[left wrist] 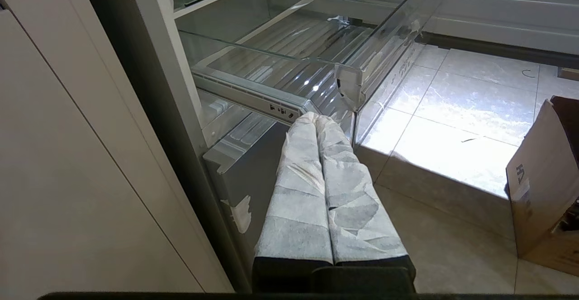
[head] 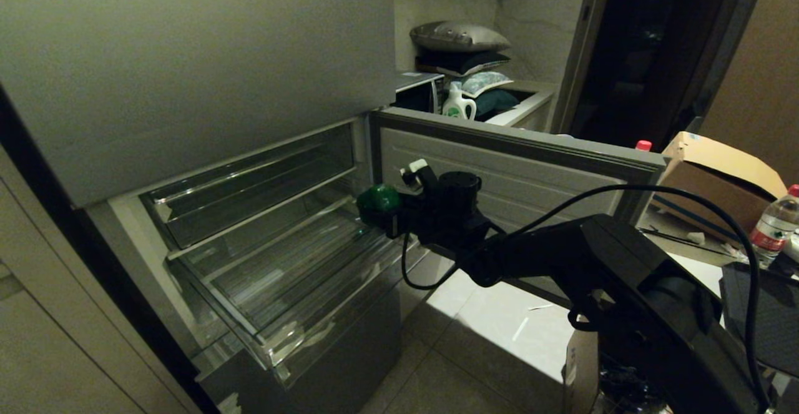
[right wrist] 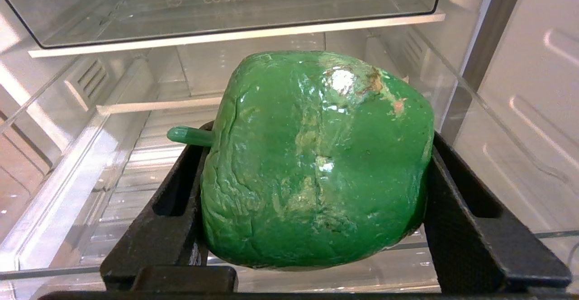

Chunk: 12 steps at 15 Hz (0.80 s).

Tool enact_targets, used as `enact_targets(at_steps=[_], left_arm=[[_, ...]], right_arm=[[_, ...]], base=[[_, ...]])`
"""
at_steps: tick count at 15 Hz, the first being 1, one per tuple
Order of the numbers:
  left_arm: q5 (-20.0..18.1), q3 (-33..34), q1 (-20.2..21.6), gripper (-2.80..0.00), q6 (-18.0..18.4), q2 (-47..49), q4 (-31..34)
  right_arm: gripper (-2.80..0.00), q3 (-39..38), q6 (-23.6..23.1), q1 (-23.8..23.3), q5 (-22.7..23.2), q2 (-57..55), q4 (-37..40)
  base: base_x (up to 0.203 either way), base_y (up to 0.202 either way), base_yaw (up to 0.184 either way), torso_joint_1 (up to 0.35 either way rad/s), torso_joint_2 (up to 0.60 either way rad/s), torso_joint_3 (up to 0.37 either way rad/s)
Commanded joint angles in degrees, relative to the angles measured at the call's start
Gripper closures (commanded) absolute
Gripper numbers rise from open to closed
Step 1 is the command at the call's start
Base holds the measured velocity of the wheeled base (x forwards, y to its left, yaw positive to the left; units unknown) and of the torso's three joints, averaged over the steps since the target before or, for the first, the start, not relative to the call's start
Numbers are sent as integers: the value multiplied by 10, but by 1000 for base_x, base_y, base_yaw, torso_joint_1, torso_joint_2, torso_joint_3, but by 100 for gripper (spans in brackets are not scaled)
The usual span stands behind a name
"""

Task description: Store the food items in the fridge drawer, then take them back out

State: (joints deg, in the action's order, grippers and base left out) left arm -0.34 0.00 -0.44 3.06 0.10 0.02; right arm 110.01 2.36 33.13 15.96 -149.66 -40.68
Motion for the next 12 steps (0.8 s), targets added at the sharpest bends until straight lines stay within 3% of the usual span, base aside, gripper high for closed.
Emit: enact_targets(at_steps=[1, 12], left_arm=[[0, 0, 0, 0, 0, 1, 0], [0, 0, 0, 0, 0, 1, 0]], right_arm=[[0, -1, 0, 0, 0, 0, -2], [0, 2, -2, -6, 5, -1, -1]], base=[[0, 0, 0, 0, 0, 0], [0, 0, 0, 0, 0, 0]])
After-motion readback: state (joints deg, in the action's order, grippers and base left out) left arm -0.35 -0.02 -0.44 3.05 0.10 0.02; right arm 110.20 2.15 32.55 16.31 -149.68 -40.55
